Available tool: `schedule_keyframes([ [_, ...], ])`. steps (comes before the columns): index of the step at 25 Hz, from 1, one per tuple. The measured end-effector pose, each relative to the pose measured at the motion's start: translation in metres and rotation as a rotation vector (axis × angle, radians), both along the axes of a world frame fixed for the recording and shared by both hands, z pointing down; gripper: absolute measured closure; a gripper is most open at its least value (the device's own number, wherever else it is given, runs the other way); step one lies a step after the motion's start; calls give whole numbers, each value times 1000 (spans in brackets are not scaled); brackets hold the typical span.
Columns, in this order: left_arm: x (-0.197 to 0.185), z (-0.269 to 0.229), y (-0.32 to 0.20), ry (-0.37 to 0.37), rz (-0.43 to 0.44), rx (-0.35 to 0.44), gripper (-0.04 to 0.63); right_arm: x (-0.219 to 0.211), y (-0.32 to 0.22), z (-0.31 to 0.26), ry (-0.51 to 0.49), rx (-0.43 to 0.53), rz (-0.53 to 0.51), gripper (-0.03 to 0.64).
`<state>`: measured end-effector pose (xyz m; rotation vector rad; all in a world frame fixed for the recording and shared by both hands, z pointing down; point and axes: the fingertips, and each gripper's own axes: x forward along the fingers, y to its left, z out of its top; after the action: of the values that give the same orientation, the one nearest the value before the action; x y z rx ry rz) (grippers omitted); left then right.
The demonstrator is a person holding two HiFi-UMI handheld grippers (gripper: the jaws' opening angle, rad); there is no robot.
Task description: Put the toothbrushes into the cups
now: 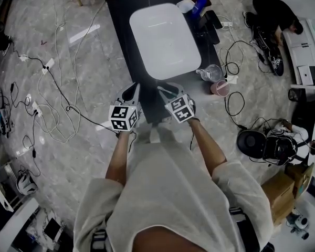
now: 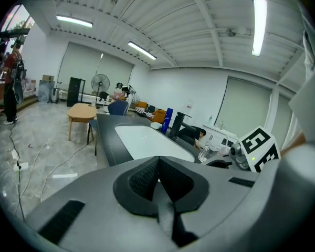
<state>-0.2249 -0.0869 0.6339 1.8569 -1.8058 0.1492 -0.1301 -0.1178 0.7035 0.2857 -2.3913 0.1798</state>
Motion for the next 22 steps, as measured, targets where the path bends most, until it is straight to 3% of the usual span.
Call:
schedule_keyframes([
  [14, -8, 0, 6, 2, -12, -3, 569, -10, 12, 37, 150, 21, -110, 468],
  [22, -10, 3, 6, 7, -12, -11, 569, -12, 12, 45, 191, 23, -137, 528],
])
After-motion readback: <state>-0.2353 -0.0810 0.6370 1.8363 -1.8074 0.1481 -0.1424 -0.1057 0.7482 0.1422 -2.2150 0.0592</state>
